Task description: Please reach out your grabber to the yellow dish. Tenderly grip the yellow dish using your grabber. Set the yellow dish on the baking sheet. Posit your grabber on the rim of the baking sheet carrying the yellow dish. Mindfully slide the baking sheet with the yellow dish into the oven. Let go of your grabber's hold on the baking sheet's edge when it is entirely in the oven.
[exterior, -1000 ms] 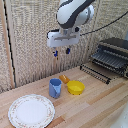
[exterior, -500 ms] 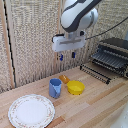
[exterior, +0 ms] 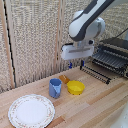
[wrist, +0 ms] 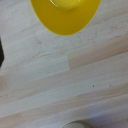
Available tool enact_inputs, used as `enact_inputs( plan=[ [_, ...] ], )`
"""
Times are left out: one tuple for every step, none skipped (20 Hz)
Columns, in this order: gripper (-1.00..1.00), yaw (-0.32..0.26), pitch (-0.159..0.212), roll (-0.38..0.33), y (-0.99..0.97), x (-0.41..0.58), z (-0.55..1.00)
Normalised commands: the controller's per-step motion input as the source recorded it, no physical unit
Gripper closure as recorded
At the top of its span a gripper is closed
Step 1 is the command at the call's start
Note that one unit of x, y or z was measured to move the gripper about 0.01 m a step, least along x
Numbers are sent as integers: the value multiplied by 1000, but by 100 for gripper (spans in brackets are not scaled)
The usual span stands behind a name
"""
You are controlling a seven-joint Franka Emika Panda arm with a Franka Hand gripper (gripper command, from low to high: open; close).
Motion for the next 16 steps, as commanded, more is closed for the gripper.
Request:
enact_inputs(
  plan=[
    [-100, -2, 14, 0, -466, -106, -431],
    [-100, -9, 20, 0, -457, -97, -417],
    [-100, -35, 15, 0, -386, -83, -389],
    [-100, -64, 8, 0, -349, -100, -380],
    [-100, -107, 25, 0, -320, -111, -357],
    [-100, -151, 38, 0, -291, -77, -340],
    [-100, -164, 35, 0, -237, -69, -354],
    [-100, -172, 30, 0, -200, -37, -366],
    [-100, -175, 29, -1, -146, -14, -371],
    [-100, -163, 27, -10, -114, 0, -366],
    [-100, -140, 14, -18, -60, 0, -369],
    [-100, -109, 8, -19, 0, 0, -363],
    [-100, -66, 3, -27, 0, 0, -386],
    [-100, -27, 0, -30, 0, 0, -383],
    [-100, -3, 0, -33, 14, 0, -366],
    [-100, 0, 0, -34, 49, 0, -374]
  ],
)
